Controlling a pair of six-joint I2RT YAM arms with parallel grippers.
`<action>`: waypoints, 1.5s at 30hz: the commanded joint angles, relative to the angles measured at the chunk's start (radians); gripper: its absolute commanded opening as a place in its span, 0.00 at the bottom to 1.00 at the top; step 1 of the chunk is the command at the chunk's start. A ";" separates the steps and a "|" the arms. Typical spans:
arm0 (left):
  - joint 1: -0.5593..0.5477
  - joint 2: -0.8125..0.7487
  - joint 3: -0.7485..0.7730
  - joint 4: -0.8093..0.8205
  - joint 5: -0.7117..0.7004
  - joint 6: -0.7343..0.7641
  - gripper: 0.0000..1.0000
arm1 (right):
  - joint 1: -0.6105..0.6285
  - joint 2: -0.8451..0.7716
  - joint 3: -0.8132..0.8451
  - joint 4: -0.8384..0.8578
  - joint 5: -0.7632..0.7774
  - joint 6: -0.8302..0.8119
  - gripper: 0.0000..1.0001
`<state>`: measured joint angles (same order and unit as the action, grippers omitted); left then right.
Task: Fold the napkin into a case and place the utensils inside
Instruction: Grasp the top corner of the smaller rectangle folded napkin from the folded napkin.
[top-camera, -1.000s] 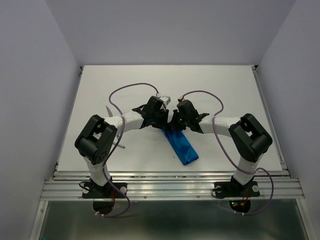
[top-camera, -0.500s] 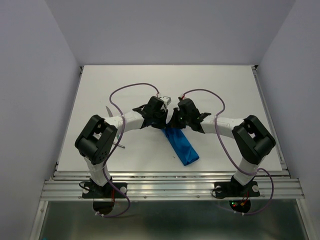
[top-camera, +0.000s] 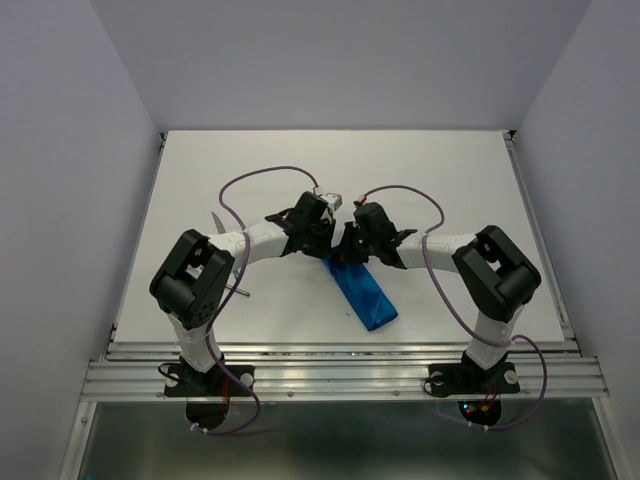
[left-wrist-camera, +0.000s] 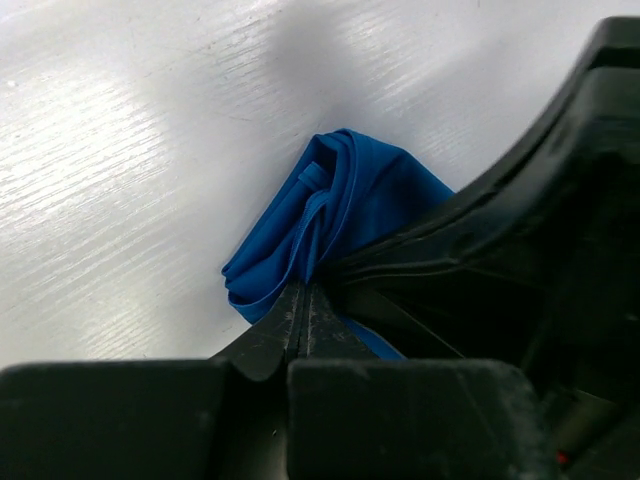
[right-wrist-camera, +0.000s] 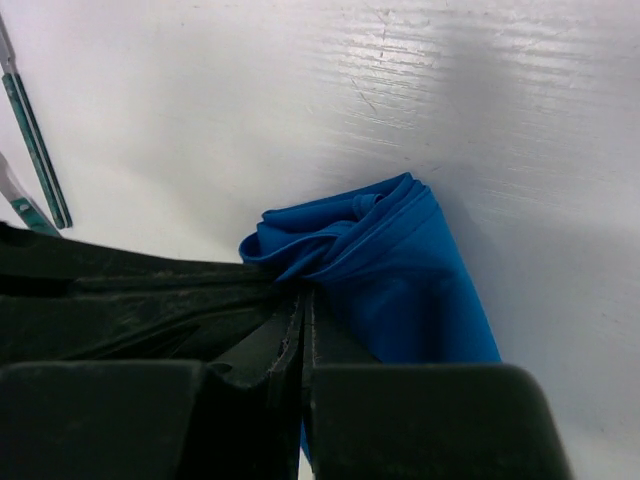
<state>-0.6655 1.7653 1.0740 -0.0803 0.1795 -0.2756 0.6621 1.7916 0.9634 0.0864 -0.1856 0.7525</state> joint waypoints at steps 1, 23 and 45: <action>-0.008 -0.015 0.053 0.014 0.037 -0.008 0.00 | 0.004 0.041 -0.031 0.093 -0.040 0.028 0.02; 0.020 -0.030 0.047 0.020 0.054 -0.027 0.00 | 0.004 0.043 -0.049 0.036 0.031 0.008 0.01; 0.032 -0.055 -0.005 0.071 0.192 -0.028 0.00 | 0.004 -0.089 -0.046 0.050 0.034 -0.008 0.08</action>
<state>-0.6308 1.7615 1.0760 -0.0563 0.3214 -0.3012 0.6621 1.8240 0.9543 0.1169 -0.1799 0.7666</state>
